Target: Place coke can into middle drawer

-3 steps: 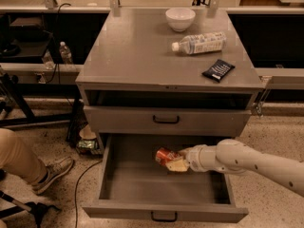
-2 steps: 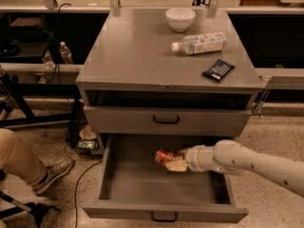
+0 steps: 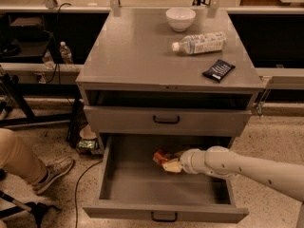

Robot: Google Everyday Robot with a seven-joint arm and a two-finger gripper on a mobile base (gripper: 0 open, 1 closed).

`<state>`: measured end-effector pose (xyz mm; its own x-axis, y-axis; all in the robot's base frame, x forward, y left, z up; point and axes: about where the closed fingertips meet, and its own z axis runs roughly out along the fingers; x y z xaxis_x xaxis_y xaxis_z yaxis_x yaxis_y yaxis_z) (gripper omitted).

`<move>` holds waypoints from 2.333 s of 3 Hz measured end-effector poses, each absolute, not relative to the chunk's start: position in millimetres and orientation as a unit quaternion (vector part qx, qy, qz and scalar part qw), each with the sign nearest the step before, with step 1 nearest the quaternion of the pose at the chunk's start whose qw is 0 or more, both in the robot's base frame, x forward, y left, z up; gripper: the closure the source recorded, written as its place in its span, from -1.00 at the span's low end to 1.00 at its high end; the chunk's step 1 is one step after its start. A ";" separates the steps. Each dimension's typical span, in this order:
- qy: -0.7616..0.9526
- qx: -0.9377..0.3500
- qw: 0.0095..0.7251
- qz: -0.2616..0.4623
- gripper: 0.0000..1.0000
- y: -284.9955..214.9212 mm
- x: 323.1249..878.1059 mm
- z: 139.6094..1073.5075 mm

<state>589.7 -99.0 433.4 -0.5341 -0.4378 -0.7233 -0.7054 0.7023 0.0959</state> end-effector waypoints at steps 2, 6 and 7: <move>0.855 -0.323 0.359 0.188 -0.28 -103.2 594.5 421.1; 0.860 -0.281 0.374 0.206 -1.00 -154.7 579.7 475.4; 0.871 -0.270 0.373 0.172 -1.00 -176.4 568.0 505.8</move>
Offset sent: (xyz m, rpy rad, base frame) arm 0.0053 -0.0132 -0.0097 0.0184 -0.0333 -0.0474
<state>568.0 -176.4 505.8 -0.5763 -0.3419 -0.7423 -0.5983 0.7952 0.0983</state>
